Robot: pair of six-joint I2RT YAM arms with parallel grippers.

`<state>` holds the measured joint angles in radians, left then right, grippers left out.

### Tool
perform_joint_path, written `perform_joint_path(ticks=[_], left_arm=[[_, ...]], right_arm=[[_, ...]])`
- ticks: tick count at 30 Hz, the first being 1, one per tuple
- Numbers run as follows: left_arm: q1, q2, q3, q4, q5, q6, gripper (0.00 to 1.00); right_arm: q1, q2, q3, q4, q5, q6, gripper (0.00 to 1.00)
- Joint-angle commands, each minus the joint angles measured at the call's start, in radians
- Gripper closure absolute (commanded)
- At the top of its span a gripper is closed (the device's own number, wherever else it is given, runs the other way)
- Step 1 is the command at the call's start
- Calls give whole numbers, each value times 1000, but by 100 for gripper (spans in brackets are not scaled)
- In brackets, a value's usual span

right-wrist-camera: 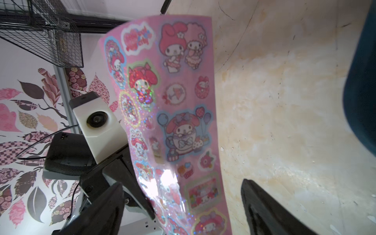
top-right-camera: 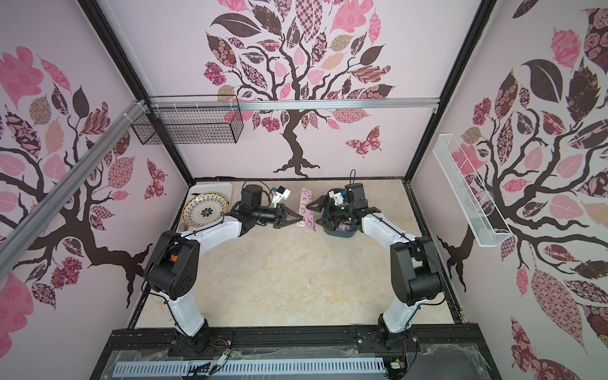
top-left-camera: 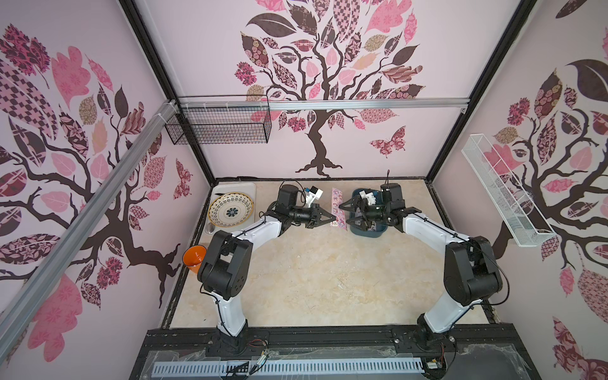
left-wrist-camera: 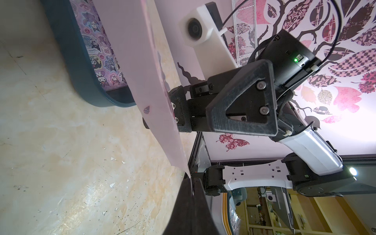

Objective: Take the stickers out of the storage box
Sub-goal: Place the sticker at the center of the board.

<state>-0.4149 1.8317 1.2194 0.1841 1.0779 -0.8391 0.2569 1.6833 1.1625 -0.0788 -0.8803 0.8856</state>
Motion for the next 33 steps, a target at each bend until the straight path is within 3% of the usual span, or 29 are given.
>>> perform_joint_path(ticks=[1,7,12,21,28,33], left_arm=[[0,-15,-15,118,32,-71,100],[1,-15,-14,120,33,-72,100],[7,-13,5,-14,-8,23,100],[13,-12,15,-91,-31,62,100],[23,-6,35,-190,-68,124,100],[33,8,31,-178,-67,101,100]], right_arm=[[13,2,11,178,-46,113,6],[18,0,43,184,-67,114,7],[19,-22,57,161,-60,96,7],[19,-70,73,39,-55,3,8],[19,-76,75,61,-67,16,9],[18,-88,80,87,-86,37,9]])
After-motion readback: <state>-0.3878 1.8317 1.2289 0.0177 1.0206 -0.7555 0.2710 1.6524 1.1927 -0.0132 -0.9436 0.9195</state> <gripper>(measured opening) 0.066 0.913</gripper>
